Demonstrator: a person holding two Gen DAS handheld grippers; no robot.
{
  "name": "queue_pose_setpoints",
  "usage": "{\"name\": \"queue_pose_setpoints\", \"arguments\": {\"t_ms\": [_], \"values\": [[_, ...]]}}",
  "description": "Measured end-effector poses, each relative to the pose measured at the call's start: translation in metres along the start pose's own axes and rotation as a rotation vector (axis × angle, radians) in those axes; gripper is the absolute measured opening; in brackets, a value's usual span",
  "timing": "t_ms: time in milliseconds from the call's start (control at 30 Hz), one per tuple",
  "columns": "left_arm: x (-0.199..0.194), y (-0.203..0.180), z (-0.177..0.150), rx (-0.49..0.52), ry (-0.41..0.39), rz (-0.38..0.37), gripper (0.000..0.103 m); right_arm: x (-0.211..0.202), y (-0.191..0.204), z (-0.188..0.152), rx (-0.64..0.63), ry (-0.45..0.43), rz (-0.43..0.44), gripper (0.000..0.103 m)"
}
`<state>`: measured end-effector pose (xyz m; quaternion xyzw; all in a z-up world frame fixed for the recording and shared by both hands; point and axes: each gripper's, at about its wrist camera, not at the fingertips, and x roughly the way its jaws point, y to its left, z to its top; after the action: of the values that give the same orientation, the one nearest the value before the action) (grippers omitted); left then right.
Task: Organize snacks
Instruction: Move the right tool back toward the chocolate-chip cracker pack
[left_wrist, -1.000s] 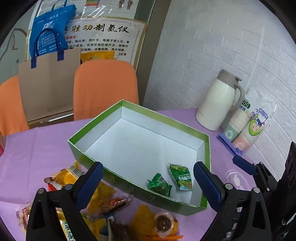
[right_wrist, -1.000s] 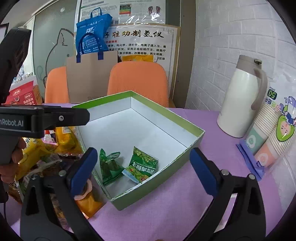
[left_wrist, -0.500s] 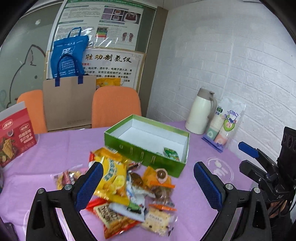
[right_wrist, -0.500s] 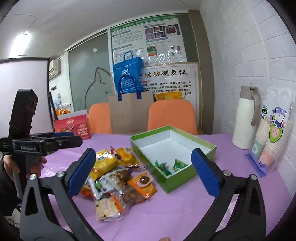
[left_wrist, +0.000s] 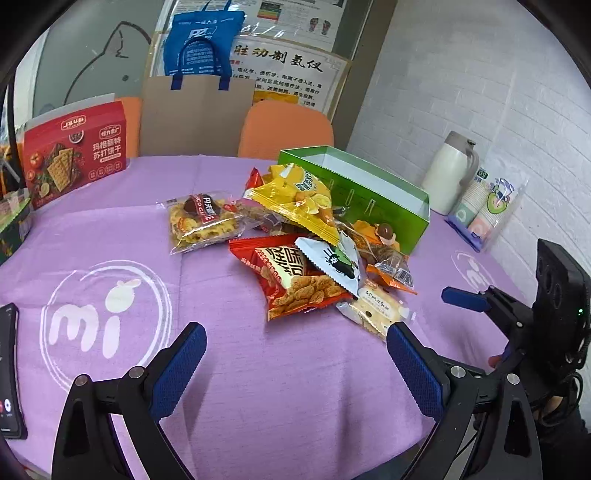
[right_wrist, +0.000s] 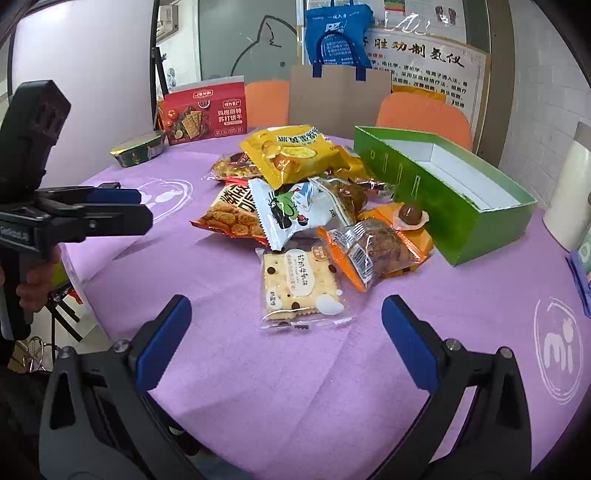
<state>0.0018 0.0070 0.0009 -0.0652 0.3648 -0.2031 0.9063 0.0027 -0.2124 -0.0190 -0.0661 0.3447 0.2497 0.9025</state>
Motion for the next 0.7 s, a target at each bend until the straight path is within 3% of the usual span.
{"name": "queue_pose_setpoints", "arguments": {"t_ms": [567,700], "values": [[0.033,0.022,0.005,-0.089,0.072,-0.011,0.099,0.033,-0.012,0.006,0.076,0.103,-0.044,0.102],[0.032,0.026,0.006,-0.105,0.058,-0.037,0.099,0.041,-0.009,0.014,0.062,0.121,-0.058,0.102]]}}
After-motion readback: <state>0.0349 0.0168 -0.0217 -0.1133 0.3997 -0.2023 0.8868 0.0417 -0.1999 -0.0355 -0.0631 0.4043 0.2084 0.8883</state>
